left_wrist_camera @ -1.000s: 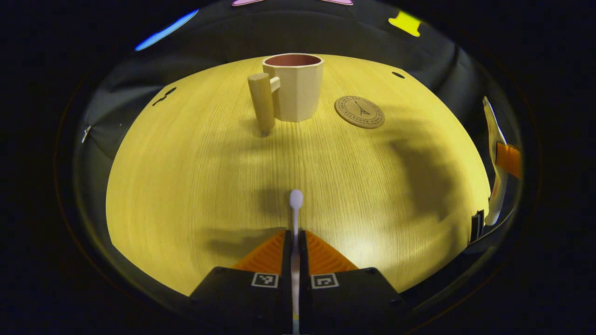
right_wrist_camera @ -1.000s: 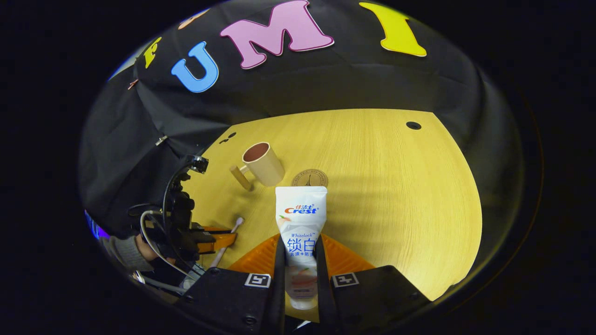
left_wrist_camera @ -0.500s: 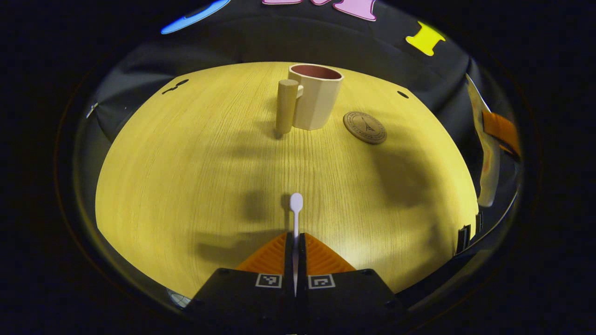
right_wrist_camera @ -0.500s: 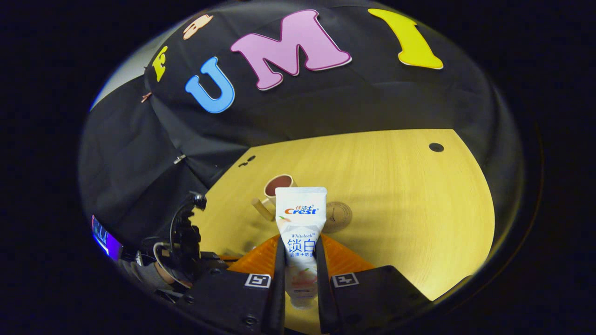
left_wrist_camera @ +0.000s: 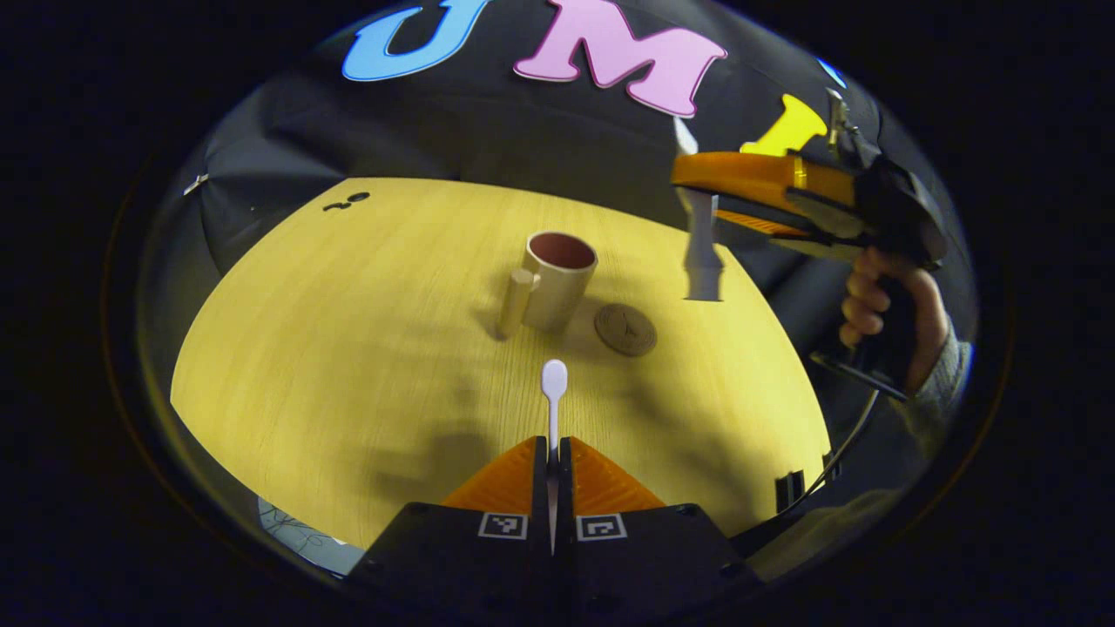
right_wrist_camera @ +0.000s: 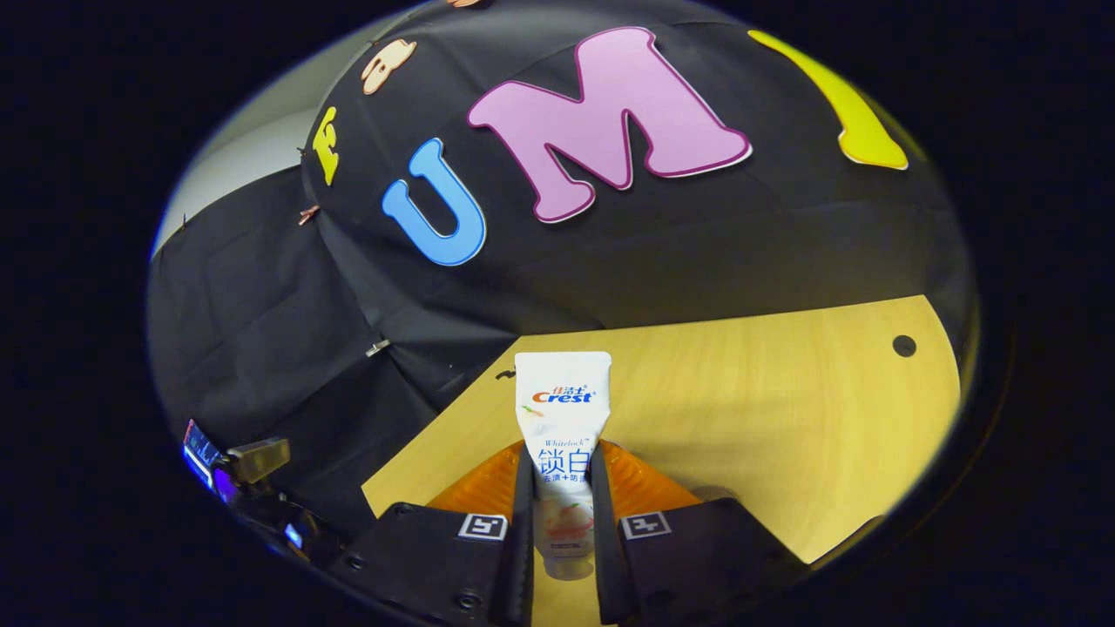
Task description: Put the toothbrush and toothpaste on the desktop into the cup, then pick up the cup and place it on the coaster on the desktop.
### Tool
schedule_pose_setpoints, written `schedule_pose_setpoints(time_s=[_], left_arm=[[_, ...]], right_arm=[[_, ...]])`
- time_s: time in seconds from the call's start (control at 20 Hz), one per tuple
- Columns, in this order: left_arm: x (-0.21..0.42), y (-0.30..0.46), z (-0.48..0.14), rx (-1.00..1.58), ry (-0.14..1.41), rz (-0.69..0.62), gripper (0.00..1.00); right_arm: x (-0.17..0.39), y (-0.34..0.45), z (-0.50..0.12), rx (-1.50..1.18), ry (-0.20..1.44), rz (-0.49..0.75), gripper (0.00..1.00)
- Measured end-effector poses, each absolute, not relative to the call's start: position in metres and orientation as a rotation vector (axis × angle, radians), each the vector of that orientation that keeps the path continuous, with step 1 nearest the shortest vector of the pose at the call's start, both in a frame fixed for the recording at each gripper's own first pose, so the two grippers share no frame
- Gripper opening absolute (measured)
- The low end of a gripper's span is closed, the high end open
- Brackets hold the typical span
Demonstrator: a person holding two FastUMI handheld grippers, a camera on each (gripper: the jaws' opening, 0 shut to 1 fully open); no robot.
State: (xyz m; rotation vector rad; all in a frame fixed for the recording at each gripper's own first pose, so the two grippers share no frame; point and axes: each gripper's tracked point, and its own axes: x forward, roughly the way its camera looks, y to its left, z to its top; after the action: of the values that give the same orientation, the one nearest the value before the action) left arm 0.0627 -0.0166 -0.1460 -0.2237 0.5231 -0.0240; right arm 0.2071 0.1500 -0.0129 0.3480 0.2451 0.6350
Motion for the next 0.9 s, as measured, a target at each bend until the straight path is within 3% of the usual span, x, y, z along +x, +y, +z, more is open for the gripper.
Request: schedule_pose_setpoints(time_s=[0.1, 0.2, 0.45, 0.9], left_arm=[[0.058, -0.015, -0.130, -0.259, 0.482, -0.005, 0.11], [0.053, -0.010, -0.116, -0.291, 0.450, 0.018, 0.06], [0.043, 0.000, -0.081, -0.335, 0.380, 0.043, 0.06], [0.057, -0.005, -0.071, -0.400, 0.379, 0.044, 0.06]], right_arm=[[0.228, 0.164, -0.005, 0.363, 0.224, 0.642, 0.32], [0.249, 0.176, -0.003, 0.384, 0.210, 0.643, 0.32], [0.295, 0.192, -0.024, 0.344, 0.217, 0.619, 0.33], [0.314, 0.207, -0.064, 0.243, 0.242, 0.635, 0.32]])
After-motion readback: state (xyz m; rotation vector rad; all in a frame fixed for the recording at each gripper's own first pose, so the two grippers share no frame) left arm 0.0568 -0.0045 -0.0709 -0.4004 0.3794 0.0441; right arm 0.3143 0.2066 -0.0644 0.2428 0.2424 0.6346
